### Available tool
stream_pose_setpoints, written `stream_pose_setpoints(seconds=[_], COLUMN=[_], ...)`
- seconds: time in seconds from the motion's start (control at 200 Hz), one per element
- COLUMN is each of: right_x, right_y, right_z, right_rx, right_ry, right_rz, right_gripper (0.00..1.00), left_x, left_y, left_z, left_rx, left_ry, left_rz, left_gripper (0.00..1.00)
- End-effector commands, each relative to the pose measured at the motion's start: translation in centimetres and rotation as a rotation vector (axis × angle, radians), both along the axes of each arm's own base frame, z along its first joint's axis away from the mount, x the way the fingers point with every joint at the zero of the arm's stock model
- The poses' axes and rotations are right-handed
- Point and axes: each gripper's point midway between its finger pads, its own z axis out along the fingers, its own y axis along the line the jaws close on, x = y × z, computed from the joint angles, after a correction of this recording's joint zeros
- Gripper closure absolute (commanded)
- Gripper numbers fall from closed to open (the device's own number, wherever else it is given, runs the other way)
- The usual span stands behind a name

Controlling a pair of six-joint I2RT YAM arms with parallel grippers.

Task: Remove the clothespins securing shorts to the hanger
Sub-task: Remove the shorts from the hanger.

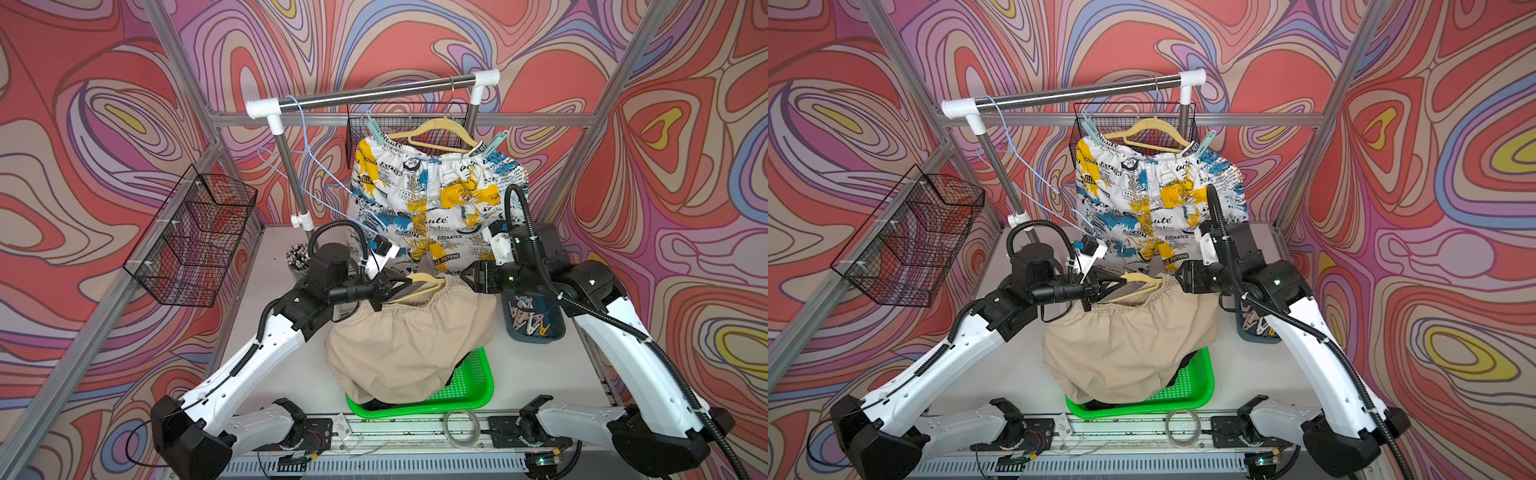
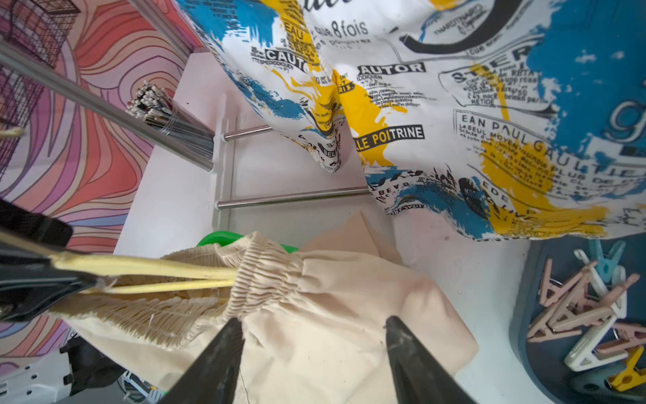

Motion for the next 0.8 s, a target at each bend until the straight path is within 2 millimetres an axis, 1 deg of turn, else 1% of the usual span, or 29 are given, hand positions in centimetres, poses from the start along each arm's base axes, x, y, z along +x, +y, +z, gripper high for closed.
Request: stream_pose_setpoints(seconds=[0.0,0.1,0.27,0.441,0.516,0.606,0.796], right_x=[0.0,0.1,0.6,0.9,1.1,1.2,1.5], right_y=[1.1,2.9,4.0,4.0,4.3,4.6,4.6], right_z=[-0.6,-0.5,-0.7,-2.0,-2.2,-2.2,-3.8], right_rx=[-0.018,-0.005,0.018,-0.013,-0.006,0.008,-0.036], right_ry=[0.034,0.023,0.029,0.056,0.062,0.063,0.1], right_rz=[-0.019,0.017,0.037,0.028,0.029,0.034,0.024], right_gripper=[0.36,0.37,0.39,0.45,0.47,0.47,0.48], left_x=[0.2,0.3,0.5,0.5,0.5,0.4,0.3], left_y=[0.4,0.2,-0.2,-0.5,-0.7,-0.8,-0.8], left_z=[1.1,0.6,-0.2,0.1,0.1,0.0,0.1], left_rx=[-0.003,0.018,0.018,-0.003,-0.001,0.001,-0.002], left_ry=[-0.056,-0.056,-0.036,-0.035,-0.03,-0.031,-0.039], left_rz=[0.04,0.047,0.044,0.03,0.022,0.02,0.023], left_gripper=[1.0,1.0,1.0,1.0,1.0,1.0,1.0])
